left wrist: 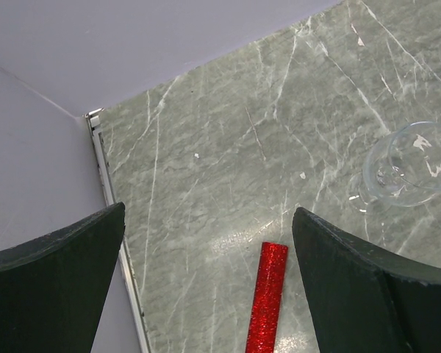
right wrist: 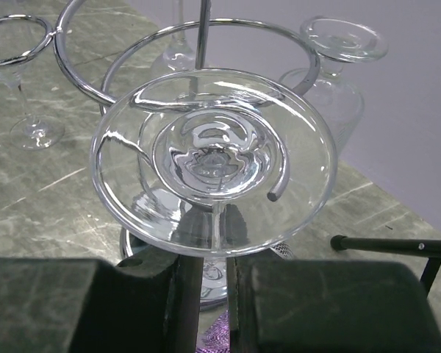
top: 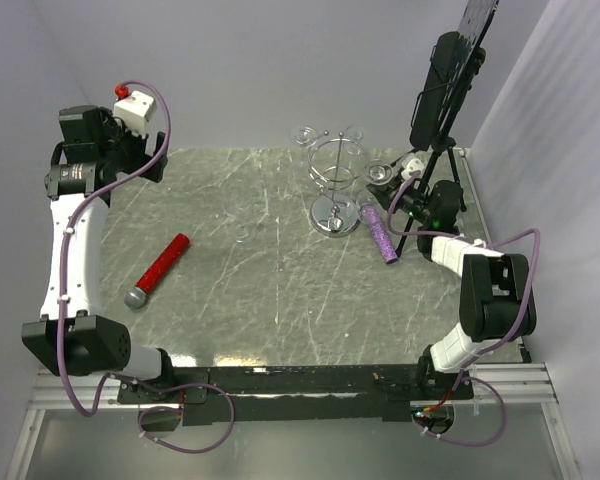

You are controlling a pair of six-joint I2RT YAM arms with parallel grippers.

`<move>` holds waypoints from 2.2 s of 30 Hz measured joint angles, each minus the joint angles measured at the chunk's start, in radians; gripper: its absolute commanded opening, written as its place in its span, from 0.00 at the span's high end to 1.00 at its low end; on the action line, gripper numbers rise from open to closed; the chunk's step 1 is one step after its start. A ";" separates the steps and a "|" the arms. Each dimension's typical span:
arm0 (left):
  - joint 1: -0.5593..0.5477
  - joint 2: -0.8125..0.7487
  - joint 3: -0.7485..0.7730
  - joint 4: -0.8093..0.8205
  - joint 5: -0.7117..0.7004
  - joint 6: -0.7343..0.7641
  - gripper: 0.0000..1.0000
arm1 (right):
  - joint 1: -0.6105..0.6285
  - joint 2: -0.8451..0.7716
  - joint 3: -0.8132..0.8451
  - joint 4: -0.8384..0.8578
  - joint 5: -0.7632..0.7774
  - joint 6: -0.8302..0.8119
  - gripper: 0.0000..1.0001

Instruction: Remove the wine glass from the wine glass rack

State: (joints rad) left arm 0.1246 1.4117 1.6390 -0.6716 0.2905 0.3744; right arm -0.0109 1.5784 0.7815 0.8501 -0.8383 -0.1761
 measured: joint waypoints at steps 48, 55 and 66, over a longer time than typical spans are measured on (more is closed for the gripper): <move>-0.615 -0.431 -0.550 0.436 0.103 0.212 0.00 | -0.071 -0.598 0.187 -1.144 0.218 0.647 1.00; -0.922 -0.485 -0.794 0.668 0.015 0.498 0.00 | -0.161 -0.551 0.217 -1.219 0.079 0.858 1.00; -1.052 -0.342 -0.900 0.990 -0.014 0.792 0.00 | -0.171 -0.521 0.125 -1.228 0.041 1.208 1.00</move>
State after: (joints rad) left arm -0.9279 1.0695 0.7391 0.3183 0.2764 1.1664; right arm -0.1818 1.0576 0.9066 -0.3775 -0.7971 1.0321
